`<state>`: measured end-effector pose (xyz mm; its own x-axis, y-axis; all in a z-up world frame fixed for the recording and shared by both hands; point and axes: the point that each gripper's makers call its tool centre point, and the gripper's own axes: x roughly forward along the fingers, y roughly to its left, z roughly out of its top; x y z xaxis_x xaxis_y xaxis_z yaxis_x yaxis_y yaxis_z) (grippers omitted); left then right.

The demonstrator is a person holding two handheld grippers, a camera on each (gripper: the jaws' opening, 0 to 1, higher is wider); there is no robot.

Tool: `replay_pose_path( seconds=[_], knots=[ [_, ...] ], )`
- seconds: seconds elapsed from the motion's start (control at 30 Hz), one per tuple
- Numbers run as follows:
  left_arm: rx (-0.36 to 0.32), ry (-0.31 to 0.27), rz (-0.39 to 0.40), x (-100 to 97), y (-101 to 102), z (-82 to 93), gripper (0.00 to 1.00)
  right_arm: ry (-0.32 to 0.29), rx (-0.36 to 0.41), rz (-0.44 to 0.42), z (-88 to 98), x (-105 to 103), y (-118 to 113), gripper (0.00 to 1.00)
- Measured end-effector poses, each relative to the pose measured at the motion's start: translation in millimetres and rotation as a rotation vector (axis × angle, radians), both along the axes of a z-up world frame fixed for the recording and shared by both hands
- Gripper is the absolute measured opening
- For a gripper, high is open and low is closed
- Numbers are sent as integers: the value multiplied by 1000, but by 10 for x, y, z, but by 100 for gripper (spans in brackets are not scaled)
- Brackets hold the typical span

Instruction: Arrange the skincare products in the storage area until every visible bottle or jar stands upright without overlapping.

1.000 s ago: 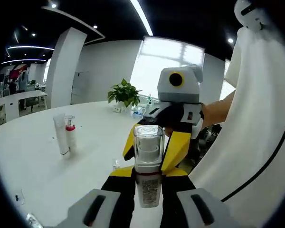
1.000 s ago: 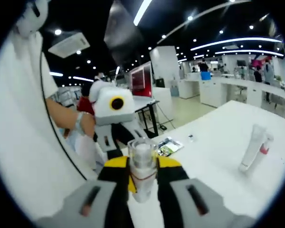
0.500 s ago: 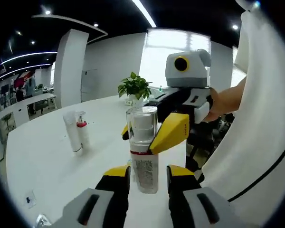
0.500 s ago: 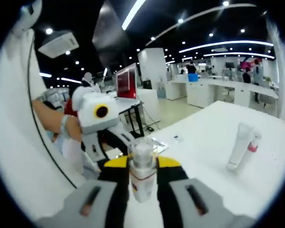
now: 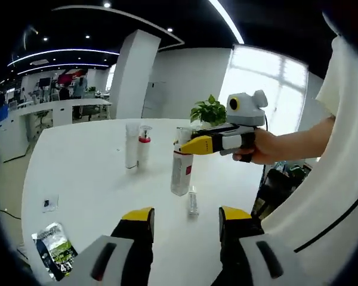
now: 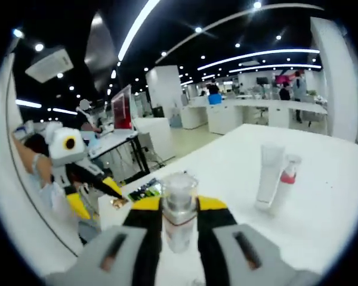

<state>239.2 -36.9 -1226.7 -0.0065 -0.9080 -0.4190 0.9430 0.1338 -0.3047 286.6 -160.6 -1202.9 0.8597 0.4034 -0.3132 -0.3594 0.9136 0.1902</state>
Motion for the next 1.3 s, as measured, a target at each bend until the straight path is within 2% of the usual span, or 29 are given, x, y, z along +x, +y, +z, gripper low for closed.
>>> replay_pose_path(
  seconds=[0.07, 0.13, 0.17, 0.3, 0.37, 0.43, 0.53, 0.67, 0.77, 0.83, 0.93, 1.03, 1.2, 1.3],
  knots=[
    [25, -2, 13, -16, 78, -37, 44, 10, -9, -18, -71, 68, -67, 19],
    [20, 7, 41, -21, 136, -41, 44, -2, -21, -25, -102, 125, -108, 19],
    [20, 55, 73, -23, 168, -77, 44, 0, -24, -33, -151, 178, -152, 19],
    [27, 113, 112, 4, 198, -106, 44, 34, -43, -64, -289, 285, -360, 19],
    [30, 113, 110, 23, 179, -86, 44, 35, -35, -76, -320, 324, -433, 19],
    [36, 88, 107, 53, 175, -32, 44, 42, -46, -89, -397, 388, -525, 19],
    [9, 77, 130, 95, 178, 57, 44, 34, -65, -107, -469, 489, -629, 19],
    [16, 124, 166, 60, 220, -35, 44, 21, -77, -124, -558, 641, -749, 19],
    [32, 128, 141, -57, 218, -69, 44, 19, -138, -111, -654, 733, -835, 19],
    [40, 123, 140, -84, 243, -85, 44, 6, -129, -116, -674, 796, -881, 19],
    [28, 160, 198, -73, 299, -98, 44, 3, -137, -122, -720, 875, -934, 19],
    [28, 174, 221, -68, 326, -100, 44, 4, -136, -127, -757, 914, -959, 19],
    [44, 163, 234, -28, 361, -97, 44, 0, -119, -121, -795, 937, -924, 19],
    [27, 184, 276, 52, 393, -89, 44, -4, -123, -100, -836, 941, -900, 19]
  ],
)
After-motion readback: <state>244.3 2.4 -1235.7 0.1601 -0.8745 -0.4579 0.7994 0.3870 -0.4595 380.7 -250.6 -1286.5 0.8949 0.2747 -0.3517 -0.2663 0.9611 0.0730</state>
